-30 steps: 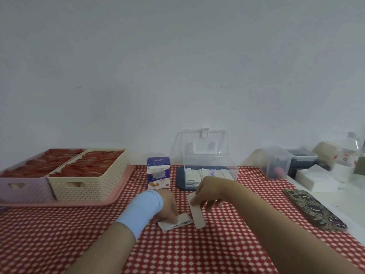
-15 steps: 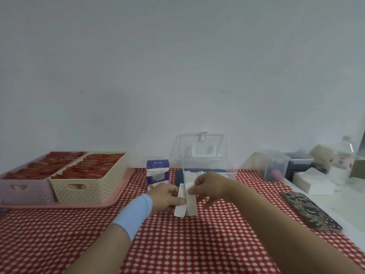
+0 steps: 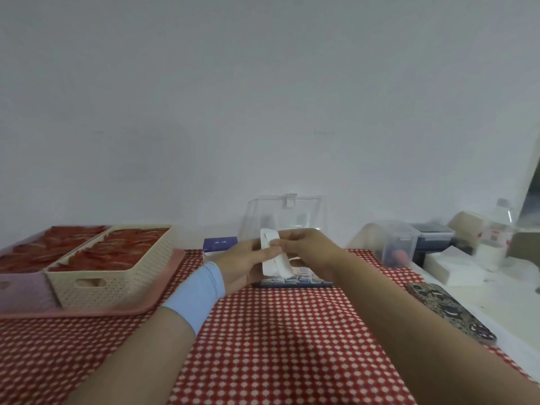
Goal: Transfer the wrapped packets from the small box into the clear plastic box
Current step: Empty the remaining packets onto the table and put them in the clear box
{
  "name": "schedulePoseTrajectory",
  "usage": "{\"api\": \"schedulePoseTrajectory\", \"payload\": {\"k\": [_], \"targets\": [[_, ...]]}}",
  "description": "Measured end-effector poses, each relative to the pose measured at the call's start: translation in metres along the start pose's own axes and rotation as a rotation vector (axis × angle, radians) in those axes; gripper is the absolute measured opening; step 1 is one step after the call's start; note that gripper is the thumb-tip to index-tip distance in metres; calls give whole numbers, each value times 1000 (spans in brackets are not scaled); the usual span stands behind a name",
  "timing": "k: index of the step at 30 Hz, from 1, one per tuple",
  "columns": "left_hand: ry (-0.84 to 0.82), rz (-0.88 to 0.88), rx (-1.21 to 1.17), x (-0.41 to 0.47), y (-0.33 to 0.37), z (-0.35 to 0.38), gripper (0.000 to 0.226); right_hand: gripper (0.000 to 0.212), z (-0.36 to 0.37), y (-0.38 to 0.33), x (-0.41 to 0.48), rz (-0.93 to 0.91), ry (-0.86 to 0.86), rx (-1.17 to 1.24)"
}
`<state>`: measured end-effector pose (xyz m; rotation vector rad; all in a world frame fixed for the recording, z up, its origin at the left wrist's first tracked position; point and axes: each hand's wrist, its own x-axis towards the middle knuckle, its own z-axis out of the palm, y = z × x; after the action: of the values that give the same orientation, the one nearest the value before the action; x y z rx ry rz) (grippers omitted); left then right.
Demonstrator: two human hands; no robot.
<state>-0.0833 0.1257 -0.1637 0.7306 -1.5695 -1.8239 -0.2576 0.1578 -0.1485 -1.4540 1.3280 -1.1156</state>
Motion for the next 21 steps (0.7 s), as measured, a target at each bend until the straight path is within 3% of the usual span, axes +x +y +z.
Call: {"api": "schedulePoseTrajectory", "payload": {"k": [5, 16, 21], "targets": [[-67, 3, -256, 11, 22, 2, 43, 27, -20, -18, 11, -40, -17, 81], [-80, 74, -121, 46, 46, -4, 35, 22, -39, -43, 37, -6, -84, 75], [39, 88, -196, 62, 47, -9, 26, 28, -39, -49, 53, -104, 110, -78]]}}
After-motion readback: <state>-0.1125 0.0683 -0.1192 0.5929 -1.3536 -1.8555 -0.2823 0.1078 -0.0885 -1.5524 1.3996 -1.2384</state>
